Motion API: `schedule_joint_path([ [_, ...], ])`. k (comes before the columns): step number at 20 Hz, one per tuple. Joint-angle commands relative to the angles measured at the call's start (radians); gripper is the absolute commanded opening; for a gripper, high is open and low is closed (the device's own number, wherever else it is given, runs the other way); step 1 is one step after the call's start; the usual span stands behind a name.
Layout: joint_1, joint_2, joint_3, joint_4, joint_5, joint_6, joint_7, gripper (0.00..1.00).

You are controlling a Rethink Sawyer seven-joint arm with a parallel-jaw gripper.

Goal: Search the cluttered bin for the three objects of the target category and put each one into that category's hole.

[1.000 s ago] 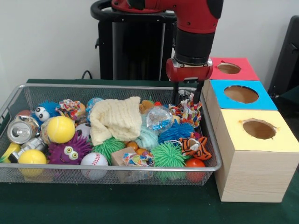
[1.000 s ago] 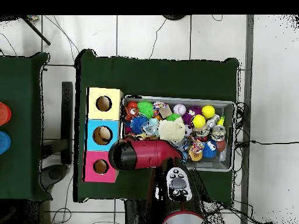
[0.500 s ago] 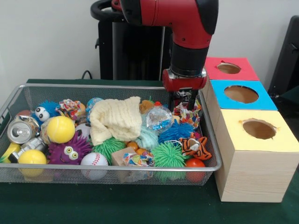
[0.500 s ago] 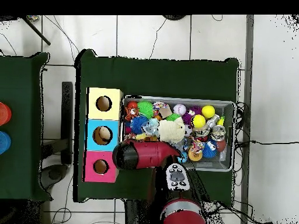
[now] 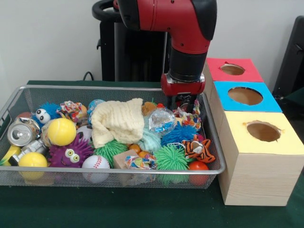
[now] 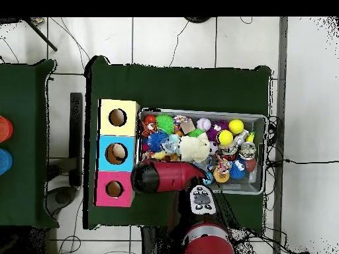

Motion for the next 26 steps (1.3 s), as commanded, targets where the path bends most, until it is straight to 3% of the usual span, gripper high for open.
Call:
schedule_joint_path([
  [1,-0.004,0.035,0.001,-0.062,0.002,-0.023,0.146,1.0],
  [26,0.016,-0.002,-0.004,-0.015,0.02,-0.023,0.169,1.0],
])
